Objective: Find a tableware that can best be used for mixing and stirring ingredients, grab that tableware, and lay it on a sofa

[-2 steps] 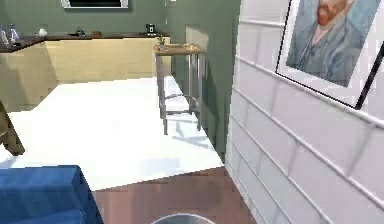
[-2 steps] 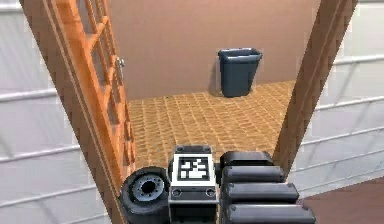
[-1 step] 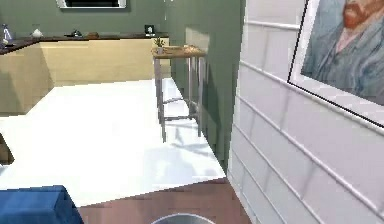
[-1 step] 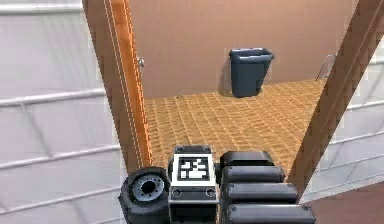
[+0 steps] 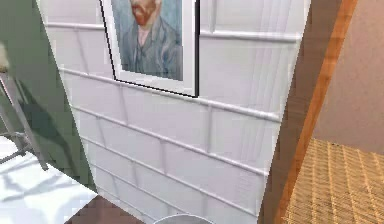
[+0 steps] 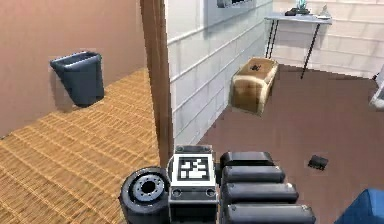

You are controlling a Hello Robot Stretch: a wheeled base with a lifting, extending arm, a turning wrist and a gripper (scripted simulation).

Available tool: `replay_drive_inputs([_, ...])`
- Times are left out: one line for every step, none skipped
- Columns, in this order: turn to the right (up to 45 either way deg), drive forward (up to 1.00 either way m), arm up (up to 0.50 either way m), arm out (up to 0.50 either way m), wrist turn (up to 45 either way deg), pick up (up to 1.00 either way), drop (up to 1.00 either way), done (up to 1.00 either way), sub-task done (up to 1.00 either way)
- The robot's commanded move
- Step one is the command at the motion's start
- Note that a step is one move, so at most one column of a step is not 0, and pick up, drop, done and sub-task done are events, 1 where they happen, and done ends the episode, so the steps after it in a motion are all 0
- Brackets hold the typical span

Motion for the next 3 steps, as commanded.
replay_drive_inputs([9.0,0.00,0.00,0.00,0.0,0.00,0.00,0.00,0.00])
replay_drive_inputs([-45.0,0.00,0.00,0.00,0.0,0.00,0.00,0.00,0.00])
replay_drive_inputs([-9.0,0.00,0.00,0.00,0.0,0.00,0.00,0.00,0.00])
